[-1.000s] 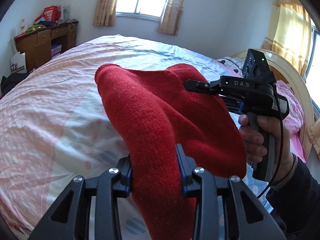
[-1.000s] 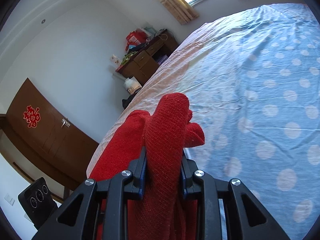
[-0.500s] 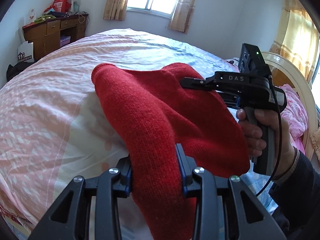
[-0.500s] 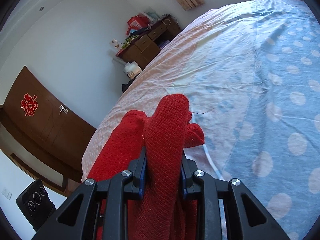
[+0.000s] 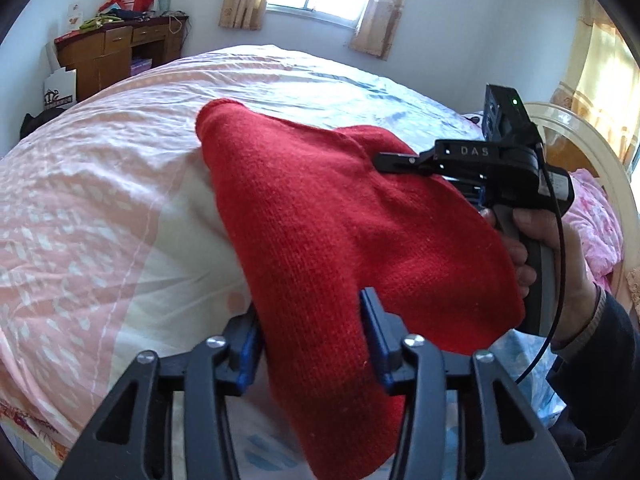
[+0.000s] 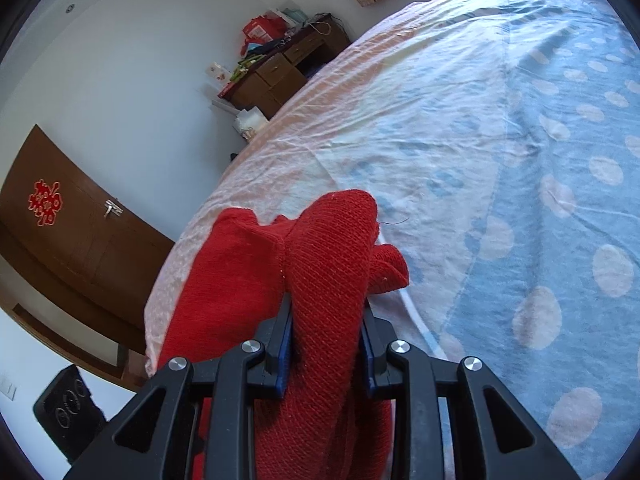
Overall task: Fold small clothes
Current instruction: 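Open the right tool and release the folded red sweater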
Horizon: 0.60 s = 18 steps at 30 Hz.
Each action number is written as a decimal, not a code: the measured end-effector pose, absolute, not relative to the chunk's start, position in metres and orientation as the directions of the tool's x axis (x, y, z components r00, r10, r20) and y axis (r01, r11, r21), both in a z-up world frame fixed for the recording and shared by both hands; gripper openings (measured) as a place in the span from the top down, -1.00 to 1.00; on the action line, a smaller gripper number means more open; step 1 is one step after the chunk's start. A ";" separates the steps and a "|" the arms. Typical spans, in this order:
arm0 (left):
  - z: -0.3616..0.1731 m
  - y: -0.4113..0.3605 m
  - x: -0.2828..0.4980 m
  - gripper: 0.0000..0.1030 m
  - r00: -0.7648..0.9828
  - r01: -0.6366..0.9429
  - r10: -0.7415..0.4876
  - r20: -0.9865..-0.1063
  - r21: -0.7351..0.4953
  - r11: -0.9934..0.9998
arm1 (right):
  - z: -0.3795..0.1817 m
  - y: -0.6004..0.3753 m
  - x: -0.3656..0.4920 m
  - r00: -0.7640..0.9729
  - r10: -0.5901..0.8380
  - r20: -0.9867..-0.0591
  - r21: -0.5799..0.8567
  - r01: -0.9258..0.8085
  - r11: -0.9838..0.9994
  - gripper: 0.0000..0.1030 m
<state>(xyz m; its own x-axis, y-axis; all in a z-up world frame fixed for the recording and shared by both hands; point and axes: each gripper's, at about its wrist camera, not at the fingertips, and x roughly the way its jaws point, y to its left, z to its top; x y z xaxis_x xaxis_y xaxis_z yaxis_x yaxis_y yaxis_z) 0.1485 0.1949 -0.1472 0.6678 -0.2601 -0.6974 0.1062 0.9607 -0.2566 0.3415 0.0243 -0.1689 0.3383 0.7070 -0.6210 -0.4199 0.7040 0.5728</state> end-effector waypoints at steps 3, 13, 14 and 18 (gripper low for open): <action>-0.140 0.194 0.145 -0.13 0.666 0.105 -0.226 -0.711 -0.210 0.972 | -0.171 0.020 0.340 0.362 0.696 -0.620 0.568 -0.406 0.716 0.32; -0.095 0.213 0.125 -0.71 0.766 0.071 -0.131 -0.629 -0.121 0.990 | -0.124 -0.009 0.299 0.511 0.663 -0.547 0.494 -0.442 0.749 -0.06; -0.096 0.215 0.129 -0.84 0.777 0.047 -0.108 -0.620 -0.114 0.992 | -0.119 -0.010 0.290 0.503 0.684 -0.529 0.502 -0.464 0.730 -0.06; -0.119 0.216 0.160 -0.86 0.759 -0.038 0.002 -0.651 -0.041 0.998 | -0.121 0.007 0.252 0.377 0.769 -0.515 0.529 -0.566 0.632 -0.06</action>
<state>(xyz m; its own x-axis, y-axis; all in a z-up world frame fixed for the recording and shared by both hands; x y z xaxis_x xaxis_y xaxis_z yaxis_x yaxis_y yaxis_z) 0.1596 0.2161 -0.1188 0.7593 0.0018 -0.6507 -0.0377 0.9984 -0.0413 0.2518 0.0067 -0.1207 0.3772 0.7694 -0.5155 -0.5661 0.6321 0.5291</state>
